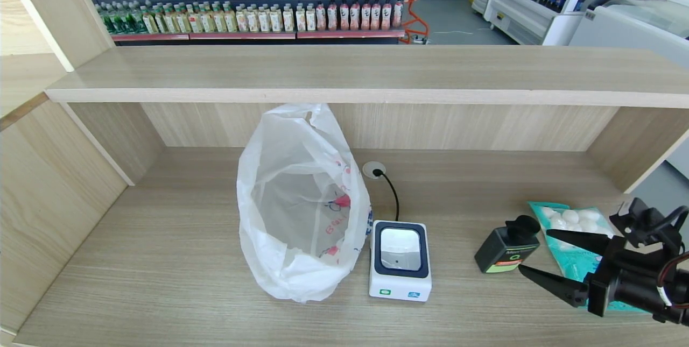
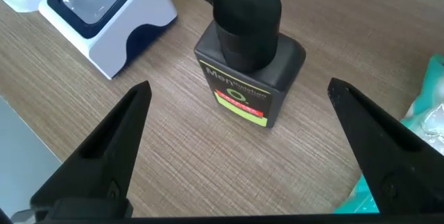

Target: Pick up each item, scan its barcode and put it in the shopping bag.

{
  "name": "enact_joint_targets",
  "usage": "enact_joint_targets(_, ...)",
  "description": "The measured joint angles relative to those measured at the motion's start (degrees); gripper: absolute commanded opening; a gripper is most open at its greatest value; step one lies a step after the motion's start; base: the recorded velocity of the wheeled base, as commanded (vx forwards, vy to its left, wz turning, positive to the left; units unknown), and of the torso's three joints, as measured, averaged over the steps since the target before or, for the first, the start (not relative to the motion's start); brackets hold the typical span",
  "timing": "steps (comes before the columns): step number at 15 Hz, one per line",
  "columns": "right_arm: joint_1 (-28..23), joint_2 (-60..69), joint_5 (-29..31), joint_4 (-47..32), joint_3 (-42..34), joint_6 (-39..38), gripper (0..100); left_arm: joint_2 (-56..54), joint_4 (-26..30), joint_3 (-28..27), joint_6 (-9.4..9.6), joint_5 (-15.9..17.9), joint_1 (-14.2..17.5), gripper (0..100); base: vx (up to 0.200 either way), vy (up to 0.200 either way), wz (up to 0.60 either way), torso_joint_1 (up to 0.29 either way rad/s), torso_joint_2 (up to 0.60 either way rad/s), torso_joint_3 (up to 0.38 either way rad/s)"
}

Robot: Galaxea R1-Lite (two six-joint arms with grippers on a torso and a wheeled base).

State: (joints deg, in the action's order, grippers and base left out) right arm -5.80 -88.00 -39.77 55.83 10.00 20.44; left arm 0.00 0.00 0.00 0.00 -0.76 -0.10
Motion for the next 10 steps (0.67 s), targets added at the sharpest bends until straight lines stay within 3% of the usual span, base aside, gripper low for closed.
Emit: enact_joint_targets(10,-0.9,-11.5,-6.8,1.2,4.1,0.2,100,0.0,0.0,0.0,0.00,0.0,0.0,100,0.000,0.000,0.00,0.000,0.00,0.000)
